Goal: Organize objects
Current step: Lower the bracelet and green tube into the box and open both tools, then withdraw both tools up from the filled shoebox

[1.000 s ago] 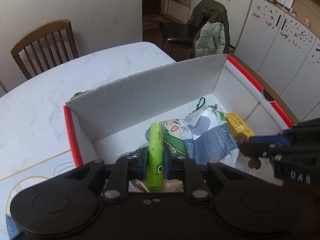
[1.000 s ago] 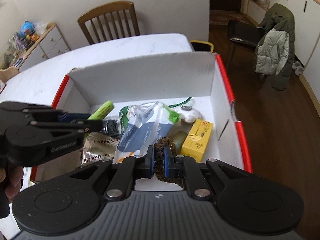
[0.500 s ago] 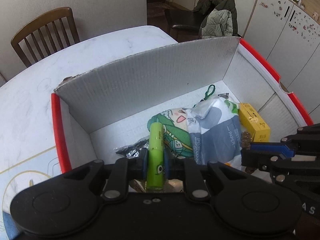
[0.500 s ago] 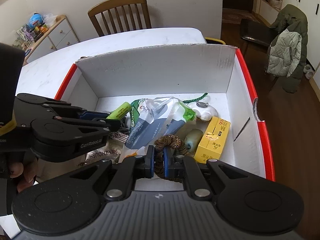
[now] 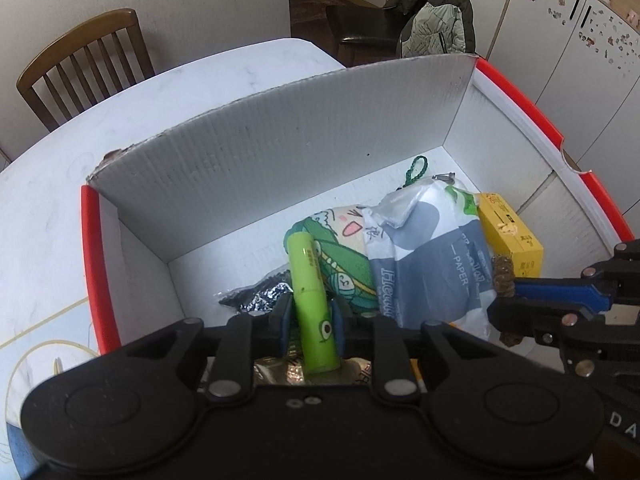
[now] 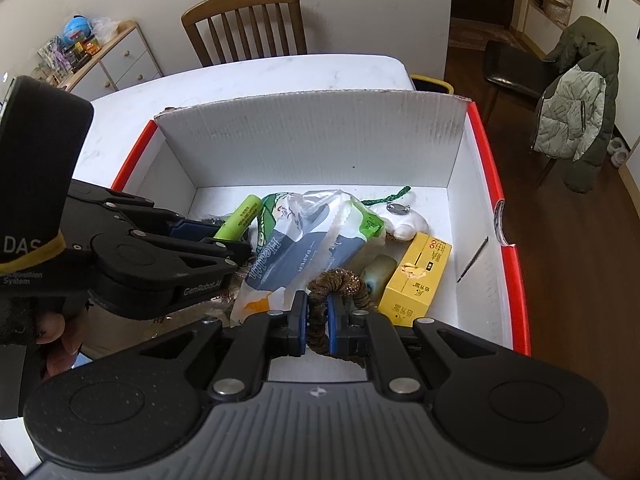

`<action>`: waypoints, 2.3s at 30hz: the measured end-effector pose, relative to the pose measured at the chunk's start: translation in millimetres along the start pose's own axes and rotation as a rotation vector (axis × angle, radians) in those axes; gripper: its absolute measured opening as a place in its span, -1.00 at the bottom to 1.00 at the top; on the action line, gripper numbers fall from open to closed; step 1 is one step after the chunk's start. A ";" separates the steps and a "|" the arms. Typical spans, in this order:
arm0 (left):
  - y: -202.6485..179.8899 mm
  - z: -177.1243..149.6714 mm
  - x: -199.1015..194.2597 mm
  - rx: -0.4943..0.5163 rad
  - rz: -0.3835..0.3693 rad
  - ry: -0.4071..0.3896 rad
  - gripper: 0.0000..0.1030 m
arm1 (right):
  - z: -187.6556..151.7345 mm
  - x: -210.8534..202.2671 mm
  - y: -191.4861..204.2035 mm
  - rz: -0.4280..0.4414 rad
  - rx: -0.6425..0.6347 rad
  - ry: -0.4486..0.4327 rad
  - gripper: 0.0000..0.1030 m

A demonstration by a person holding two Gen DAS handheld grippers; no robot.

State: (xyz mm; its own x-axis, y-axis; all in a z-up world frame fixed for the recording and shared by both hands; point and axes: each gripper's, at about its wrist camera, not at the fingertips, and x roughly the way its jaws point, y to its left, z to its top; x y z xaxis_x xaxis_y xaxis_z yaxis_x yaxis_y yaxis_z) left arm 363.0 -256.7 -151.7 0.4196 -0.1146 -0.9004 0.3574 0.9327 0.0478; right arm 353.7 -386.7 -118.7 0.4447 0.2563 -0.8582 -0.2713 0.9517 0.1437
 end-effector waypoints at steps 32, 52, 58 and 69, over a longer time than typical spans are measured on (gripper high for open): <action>14.9 -39.5 -102.3 0.045 -0.092 -0.245 0.52 | -30.3 -80.3 43.6 -0.038 0.024 -0.198 -0.46; 48.4 -97.5 -177.2 0.012 -0.113 -0.378 0.99 | -77.8 -142.2 84.0 -0.071 0.061 -0.415 0.56; 56.5 -114.1 -192.0 0.014 -0.119 -0.410 0.99 | -92.7 -155.4 100.1 -0.085 0.071 -0.476 0.78; 73.5 -139.3 -210.6 0.014 -0.138 -0.446 0.99 | -110.8 -165.0 129.6 -0.127 0.084 -0.531 0.90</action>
State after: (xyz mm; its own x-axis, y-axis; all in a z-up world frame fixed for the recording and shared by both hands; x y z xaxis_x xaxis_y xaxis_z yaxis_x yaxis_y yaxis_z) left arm 184.7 -116.3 -18.7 0.6844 -0.3758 -0.6248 0.4449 0.8942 -0.0504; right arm 150.6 -324.4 -13.1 0.8448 0.1682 -0.5080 -0.1286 0.9853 0.1125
